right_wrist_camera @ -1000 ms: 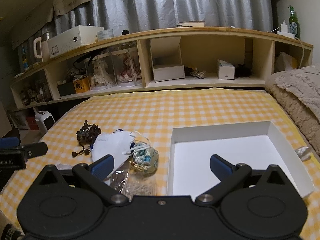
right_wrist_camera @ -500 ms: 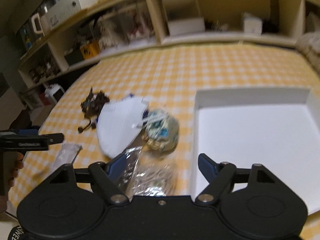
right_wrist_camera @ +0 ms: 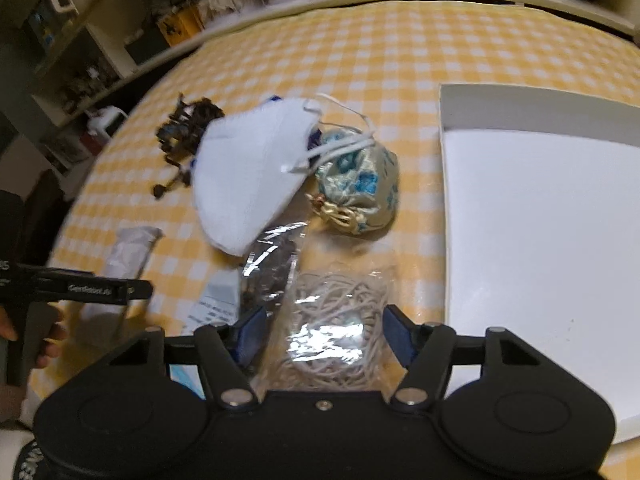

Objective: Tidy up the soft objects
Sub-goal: 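Grasp the grey printed pouch with the left tool while the right tool grasps the clear rubber-band bag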

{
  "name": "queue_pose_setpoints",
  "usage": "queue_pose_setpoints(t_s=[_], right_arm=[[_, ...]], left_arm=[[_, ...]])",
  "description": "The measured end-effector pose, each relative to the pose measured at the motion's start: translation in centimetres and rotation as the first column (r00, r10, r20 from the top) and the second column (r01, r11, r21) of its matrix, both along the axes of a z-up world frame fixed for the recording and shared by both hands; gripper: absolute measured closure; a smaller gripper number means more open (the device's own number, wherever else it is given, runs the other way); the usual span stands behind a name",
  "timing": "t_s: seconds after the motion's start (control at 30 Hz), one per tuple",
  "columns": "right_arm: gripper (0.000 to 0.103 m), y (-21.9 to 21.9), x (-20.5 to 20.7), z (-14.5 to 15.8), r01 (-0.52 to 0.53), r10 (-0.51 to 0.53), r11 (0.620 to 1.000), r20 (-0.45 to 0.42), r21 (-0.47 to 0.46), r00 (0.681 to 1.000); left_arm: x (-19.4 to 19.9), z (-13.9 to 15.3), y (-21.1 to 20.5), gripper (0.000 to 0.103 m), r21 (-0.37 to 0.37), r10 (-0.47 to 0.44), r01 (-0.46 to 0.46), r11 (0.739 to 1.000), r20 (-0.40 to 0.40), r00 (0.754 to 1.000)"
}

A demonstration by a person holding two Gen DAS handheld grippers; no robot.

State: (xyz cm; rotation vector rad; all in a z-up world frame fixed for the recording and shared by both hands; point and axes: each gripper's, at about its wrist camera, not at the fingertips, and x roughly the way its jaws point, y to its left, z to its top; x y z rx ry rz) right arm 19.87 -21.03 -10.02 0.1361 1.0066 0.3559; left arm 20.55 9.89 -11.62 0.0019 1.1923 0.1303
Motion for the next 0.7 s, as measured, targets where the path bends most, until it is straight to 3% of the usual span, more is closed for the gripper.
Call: queue_pose_setpoints(t_s=[0.2,0.43,0.53,0.7], right_arm=[[0.038,-0.4,0.2,-0.3,0.052,-0.052,0.999,-0.021,-0.006,0.998],[0.038,0.2,-0.6,-0.4,0.034,-0.034,0.999,-0.032,-0.002,0.999],[0.038,0.4,-0.7,-0.6,0.040,-0.040,0.999,-0.032,-0.022,0.999],[0.037,0.2,-0.5,-1.1,0.035,-0.036,0.999,-0.043,-0.009,0.998]], left_arm=[[0.4,0.0,0.4,0.001,-0.011,0.038,-0.038,0.999,-0.001,0.999],[0.2,0.9,-0.3,0.036,-0.021,0.033,-0.033,0.999,0.027,0.999],[-0.1,1.2,-0.7,0.045,-0.023,0.022,-0.021,1.000,0.035,0.999],[-0.4,1.9,-0.5,0.046,-0.083,0.060,-0.055,0.995,0.061,0.996]])
